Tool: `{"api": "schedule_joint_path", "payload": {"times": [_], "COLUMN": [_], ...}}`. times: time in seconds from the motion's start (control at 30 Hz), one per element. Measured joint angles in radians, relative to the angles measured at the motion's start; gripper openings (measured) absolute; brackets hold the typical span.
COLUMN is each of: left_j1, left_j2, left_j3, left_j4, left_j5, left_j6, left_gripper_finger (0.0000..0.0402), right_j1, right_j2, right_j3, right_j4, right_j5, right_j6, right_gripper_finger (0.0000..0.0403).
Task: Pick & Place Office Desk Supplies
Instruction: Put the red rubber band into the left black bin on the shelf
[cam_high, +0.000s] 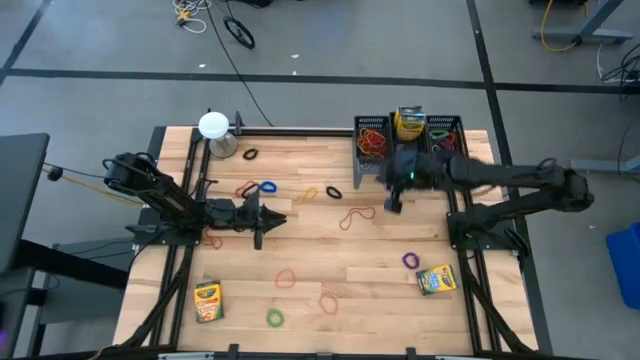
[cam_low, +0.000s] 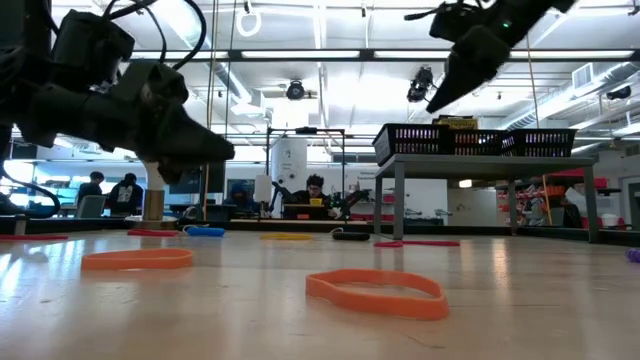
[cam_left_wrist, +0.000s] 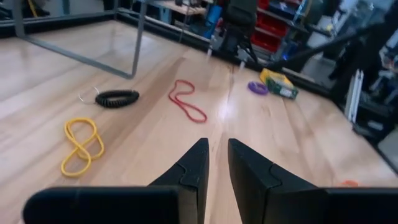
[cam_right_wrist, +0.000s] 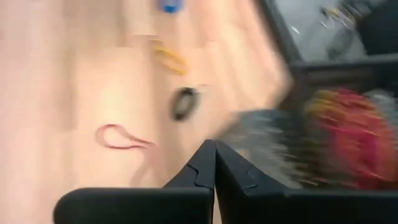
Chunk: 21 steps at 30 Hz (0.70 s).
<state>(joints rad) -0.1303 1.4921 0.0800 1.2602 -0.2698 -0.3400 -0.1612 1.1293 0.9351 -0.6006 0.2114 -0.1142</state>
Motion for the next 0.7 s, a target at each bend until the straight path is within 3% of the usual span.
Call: {"api": "schedule_joint_path", "payload": {"times": [0.2, 0.33, 0.5, 0.7], "left_j1": [-0.001, -0.001, -0.006, -0.077], "left_j2": [0.000, 0.000, 0.001, 0.041], "left_j3": [0.067, 0.130, 0.201, 0.208], "left_j4": [-0.048, -0.190, -0.352, -0.337], "left_j5": [-0.025, 0.019, -0.002, -0.116], "left_j6": [-0.013, 0.022, 0.040, 0.146], "left_gripper_finger": [0.0065, 0.0065, 0.0065, 0.0048], "right_j1": [0.241, 0.370, 0.470, 0.512], "right_j2": [0.002, 0.042, 0.127, 0.279], "right_j3": [-0.154, -0.227, -0.304, -0.324], "right_j4": [0.218, 0.344, 0.469, 0.581], "right_j5": [0.081, 0.122, 0.211, 0.346], "right_j6": [0.079, 0.152, 0.273, 0.377], "right_gripper_finger": [0.0008, 0.0007, 0.0021, 0.0058]}}
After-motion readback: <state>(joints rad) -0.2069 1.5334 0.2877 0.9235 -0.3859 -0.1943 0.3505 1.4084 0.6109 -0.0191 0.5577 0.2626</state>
